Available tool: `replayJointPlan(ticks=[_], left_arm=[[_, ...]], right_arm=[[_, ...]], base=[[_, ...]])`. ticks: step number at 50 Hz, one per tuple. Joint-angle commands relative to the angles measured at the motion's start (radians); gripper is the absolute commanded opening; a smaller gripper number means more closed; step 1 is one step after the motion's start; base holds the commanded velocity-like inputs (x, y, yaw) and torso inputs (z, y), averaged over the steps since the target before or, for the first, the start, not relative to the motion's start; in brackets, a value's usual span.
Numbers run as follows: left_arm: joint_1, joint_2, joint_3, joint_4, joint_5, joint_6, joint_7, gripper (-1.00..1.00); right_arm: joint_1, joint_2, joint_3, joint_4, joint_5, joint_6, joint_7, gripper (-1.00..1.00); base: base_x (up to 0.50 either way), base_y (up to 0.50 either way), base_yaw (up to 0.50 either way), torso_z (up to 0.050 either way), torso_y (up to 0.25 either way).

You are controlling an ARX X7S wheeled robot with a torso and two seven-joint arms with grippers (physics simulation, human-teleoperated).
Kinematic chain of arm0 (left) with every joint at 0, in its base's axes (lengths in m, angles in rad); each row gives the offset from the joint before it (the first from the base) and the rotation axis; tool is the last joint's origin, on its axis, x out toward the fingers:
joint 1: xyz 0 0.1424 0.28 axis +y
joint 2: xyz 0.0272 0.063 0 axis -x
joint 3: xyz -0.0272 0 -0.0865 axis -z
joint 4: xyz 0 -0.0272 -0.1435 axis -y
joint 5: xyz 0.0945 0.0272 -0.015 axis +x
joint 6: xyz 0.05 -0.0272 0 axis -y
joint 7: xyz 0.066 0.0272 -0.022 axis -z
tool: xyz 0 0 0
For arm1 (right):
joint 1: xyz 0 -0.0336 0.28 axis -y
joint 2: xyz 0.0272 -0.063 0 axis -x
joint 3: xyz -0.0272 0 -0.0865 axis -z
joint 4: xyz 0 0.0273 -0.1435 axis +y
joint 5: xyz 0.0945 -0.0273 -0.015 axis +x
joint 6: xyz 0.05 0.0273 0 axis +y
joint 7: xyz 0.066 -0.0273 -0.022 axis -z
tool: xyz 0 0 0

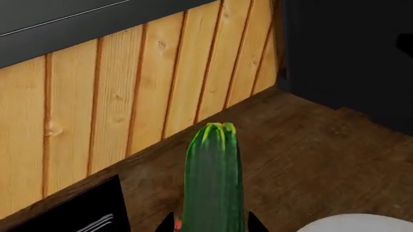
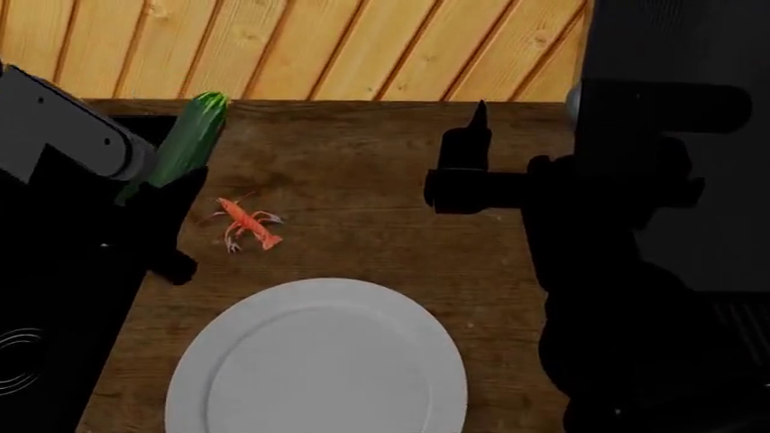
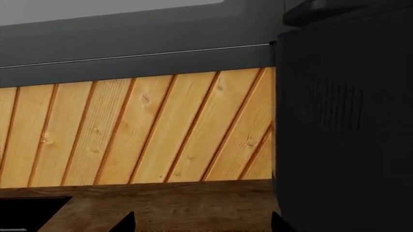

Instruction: Pick the zucchini from the sink and place it on the plate located on the counter

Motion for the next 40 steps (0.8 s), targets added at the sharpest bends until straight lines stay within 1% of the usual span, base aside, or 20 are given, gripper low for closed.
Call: replayJointPlan(ticks=[1,2,5,10,19,27,40], left_arm=[[-0.119,-0.002,0.142,0.014,-0.051,-0.135,0.086,-1.00],[-0.121,0.000,0.142,0.015,-0.056,-0.142,0.087,-1.00],[-0.152,-0.004,0.198,0.028,-0.050,-0.155,0.124,-1.00],[-0.183,0.001,0.250,0.038,-0.059,-0.187,0.160,-1.00],[-0.209,0.006,0.348,0.017,-0.040,-0.180,0.224,-1.00],[-0.218,0.013,0.396,0.010,-0.034,-0.176,0.252,-1.00],[-0.220,0.025,0.430,0.033,-0.048,-0.198,0.263,-1.00]], right_arm=[[-0.009,0.002,-0.001,-0.004,0.007,-0.006,-0.002,1.00],[-0.010,0.003,-0.002,-0.006,0.008,-0.005,-0.001,1.00],[-0.016,0.003,-0.001,-0.002,0.007,-0.014,-0.003,1.00],[-0.020,0.003,-0.002,-0.006,0.009,-0.014,0.001,1.00],[-0.030,0.004,-0.001,0.004,0.010,-0.030,-0.005,1.00],[-0.046,0.012,0.003,0.008,0.011,-0.041,-0.006,1.00],[-0.052,0.015,0.003,-0.008,0.020,-0.033,0.005,1.00]], base=[[0.00,0.00,0.00,0.000,0.000],[0.00,0.00,0.00,0.000,0.000],[0.00,0.00,0.00,0.000,0.000],[0.00,0.00,0.00,0.000,0.002],[0.00,0.00,0.00,0.000,0.000],[0.00,0.00,0.00,0.000,0.001],[0.00,0.00,0.00,0.000,0.000]])
